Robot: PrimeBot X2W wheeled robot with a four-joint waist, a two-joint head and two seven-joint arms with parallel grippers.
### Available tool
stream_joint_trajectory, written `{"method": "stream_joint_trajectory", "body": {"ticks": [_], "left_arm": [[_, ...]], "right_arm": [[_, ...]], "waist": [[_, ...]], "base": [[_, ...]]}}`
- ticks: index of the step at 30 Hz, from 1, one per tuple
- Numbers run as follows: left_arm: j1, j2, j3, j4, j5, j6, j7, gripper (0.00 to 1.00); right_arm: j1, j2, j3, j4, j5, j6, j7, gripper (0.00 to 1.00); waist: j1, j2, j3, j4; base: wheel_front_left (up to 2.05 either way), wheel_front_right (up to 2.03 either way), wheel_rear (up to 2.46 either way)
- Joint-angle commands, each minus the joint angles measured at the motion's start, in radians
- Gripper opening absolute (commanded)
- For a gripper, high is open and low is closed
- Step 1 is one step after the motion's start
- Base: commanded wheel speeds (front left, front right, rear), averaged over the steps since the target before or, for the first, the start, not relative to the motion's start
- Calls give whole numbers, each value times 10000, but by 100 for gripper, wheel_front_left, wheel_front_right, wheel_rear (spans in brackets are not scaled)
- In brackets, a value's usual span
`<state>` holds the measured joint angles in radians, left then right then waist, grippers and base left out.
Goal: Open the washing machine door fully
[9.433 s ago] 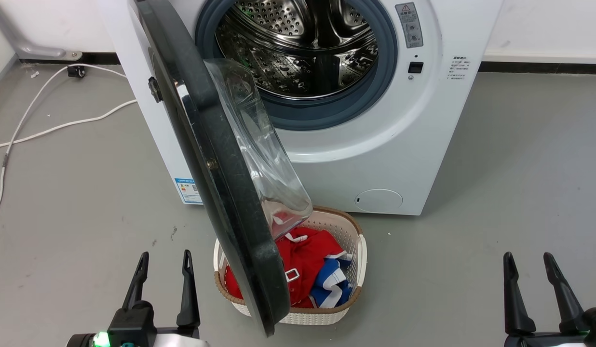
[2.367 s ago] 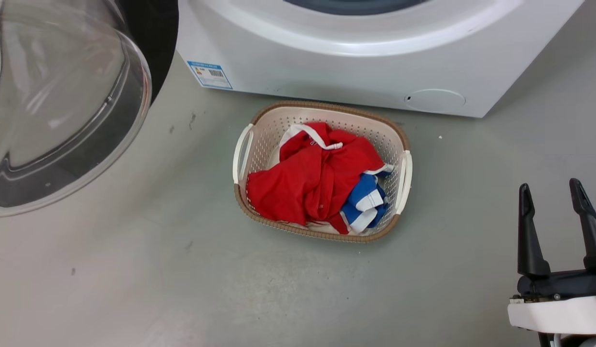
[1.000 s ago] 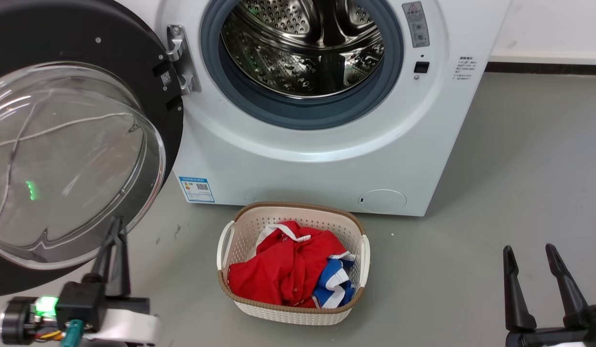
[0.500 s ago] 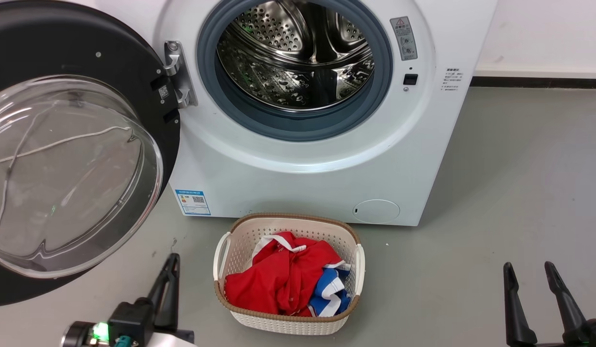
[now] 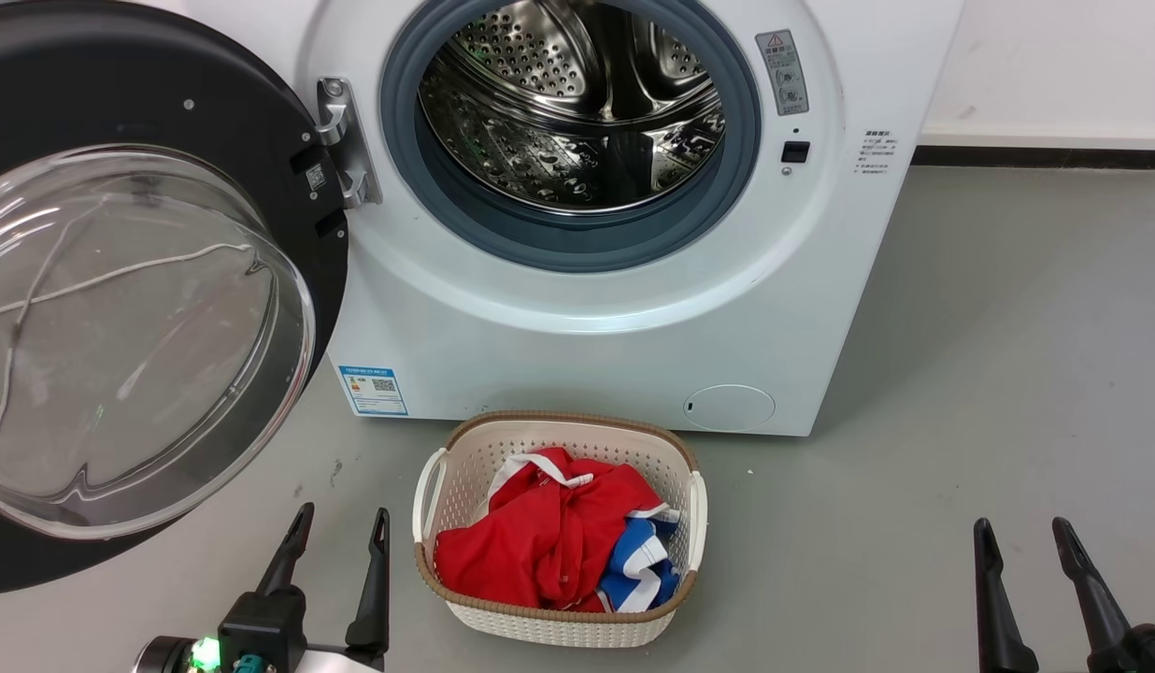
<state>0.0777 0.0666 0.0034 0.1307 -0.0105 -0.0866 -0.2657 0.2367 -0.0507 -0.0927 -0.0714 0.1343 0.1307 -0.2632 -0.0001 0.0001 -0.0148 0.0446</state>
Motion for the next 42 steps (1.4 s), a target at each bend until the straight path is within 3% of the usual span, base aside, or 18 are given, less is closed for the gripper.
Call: {"method": "stream_joint_trajectory", "body": {"ticks": [1, 20, 21, 26, 28, 42], "left_arm": [[-49, 31, -21, -44, 64, 62, 23, 100], [48, 107, -112, -212, 19, 201, 23, 100], [0, 96, -110, -185, 42, 168, 0, 0], [112, 40, -80, 290, -92, 159, 52, 0], [-59, 30, 48, 398, -977, 125, 321, 0], [-373, -5, 204, 476, -3831, 13, 934, 0]], "right_arm": [[52, 10, -8, -22, 27, 1, -21, 100], [25, 10, 47, -43, 43, 0, -21, 100], [-6, 0, 48, 1, 2, 0, 0, 0], [18, 11, 87, 420, 138, 2, 69, 0], [-156, -43, 140, 539, 1032, 2, 219, 0], [-811, -197, 278, 1042, 3808, 2, 727, 0]], "waist": [[1, -1, 15, 6], [1, -1, 79, 0], [1, -1, 80, 0], [1, -1, 83, -6], [1, -1, 86, -19], [1, -1, 97, -69]], "base": [[0, 0, 0], [0, 0, 0], [0, 0, 0], [0, 0, 0], [0, 0, 0], [0, 0, 0]]}}
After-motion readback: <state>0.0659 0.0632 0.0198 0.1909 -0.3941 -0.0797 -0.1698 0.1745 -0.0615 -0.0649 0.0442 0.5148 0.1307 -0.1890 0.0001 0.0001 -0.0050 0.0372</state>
